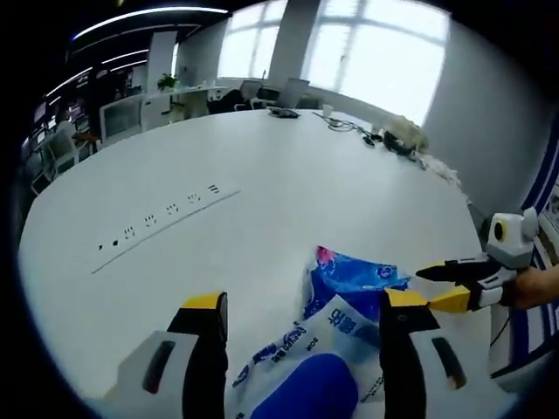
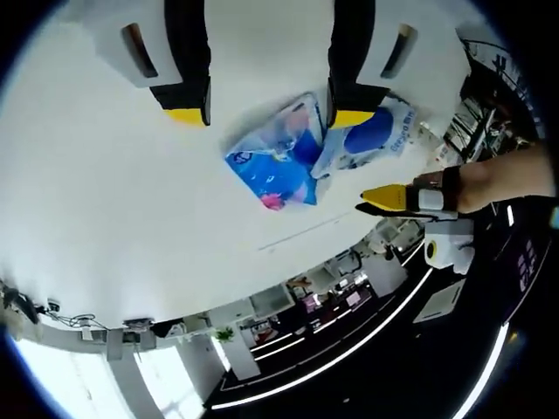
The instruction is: Arrange the tabletop items into an orderly group along one side of the table until the central work area is clear of visible clutter.
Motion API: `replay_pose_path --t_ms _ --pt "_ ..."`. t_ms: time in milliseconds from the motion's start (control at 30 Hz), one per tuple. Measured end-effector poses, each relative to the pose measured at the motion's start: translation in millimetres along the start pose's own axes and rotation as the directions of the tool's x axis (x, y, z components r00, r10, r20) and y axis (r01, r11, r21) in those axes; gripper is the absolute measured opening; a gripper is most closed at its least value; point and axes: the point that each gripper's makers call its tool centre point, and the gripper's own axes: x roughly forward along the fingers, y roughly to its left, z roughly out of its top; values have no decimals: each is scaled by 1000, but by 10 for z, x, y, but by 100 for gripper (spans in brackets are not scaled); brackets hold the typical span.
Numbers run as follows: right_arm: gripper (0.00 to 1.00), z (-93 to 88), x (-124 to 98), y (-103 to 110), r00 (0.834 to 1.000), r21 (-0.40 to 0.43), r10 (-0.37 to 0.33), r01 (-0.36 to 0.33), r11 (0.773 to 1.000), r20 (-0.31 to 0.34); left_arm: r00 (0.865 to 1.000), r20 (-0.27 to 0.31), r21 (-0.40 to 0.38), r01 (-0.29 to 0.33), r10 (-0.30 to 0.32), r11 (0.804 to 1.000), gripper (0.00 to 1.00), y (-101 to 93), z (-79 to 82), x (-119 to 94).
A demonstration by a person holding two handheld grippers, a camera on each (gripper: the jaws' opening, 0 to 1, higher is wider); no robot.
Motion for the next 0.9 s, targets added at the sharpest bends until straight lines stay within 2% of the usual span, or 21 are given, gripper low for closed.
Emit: replay_pose_path --t_ms 100,200,300,367,500,633,767,900 --pt "50 -55 44 80 1000 5 4 -4 1000 -9 1000 -1 -15 -7 7 1000 64 12 -12 74" --pt "50 -62 104 102 1000 0 15 -15 1000 -15 999 -34 -20 -32 31 999 62 113 -124 133" --pt "49 -132 128 109 999 -24 8 -9 1000 -41 998 -44 -25 -53 52 998 59 95 -124 87" --pt "48 -117 149 79 999 -14 0 0 1000 -33 998 -39 -16 -59 58 998 56 70 -127 95" --pt "46 -110 211 51 999 -19 -11 10 1000 -31 998 -27 0 -50 50 999 50 166 -111 227" --pt "43 -87 246 20 999 -20 -26 26 999 -26 999 -32 -8 -34 34 999 44 104 -159 304" --pt "39 -73 272 -47 998 -36 -52 51 998 -20 998 -37 43 -43 44 998 34 181 -192 397" --pt "38 -58 286 -61 998 -60 -56 55 997 -13 999 -4 50 -42 43 998 27 195 -156 483"
